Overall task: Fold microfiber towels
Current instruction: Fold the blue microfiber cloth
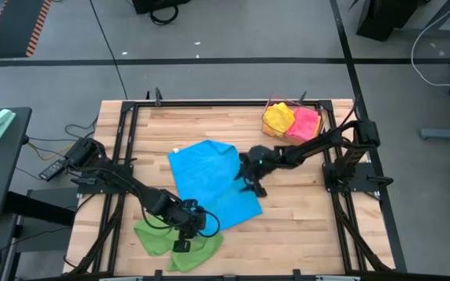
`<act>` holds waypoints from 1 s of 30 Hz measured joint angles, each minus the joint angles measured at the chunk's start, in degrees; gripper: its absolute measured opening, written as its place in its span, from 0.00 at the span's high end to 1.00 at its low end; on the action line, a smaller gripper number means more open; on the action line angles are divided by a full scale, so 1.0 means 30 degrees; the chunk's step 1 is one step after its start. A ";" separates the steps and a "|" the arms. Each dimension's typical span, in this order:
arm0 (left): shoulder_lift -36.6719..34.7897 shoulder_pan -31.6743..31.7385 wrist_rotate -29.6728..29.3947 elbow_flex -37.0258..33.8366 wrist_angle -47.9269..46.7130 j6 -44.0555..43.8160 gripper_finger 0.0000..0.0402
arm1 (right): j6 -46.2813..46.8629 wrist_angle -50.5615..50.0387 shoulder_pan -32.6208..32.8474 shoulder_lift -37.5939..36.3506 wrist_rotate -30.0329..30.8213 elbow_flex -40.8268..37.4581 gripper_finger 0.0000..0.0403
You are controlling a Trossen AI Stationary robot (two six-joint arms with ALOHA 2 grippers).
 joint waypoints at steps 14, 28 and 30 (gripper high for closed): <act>0.0000 -0.0139 -0.1083 0.0000 0.0162 0.2402 0.74 | -0.0456 -0.1112 0.4347 0.0000 0.7055 0.0000 0.37; 0.2757 0.0065 -0.2413 0.0000 0.0988 0.3308 0.78 | -0.0909 -0.1475 0.0894 0.0000 0.9208 0.1857 0.42; 0.2972 0.0115 -0.2406 -0.0005 0.0964 0.3315 0.78 | -0.1238 -0.2824 0.0516 0.0000 0.9390 0.2969 0.43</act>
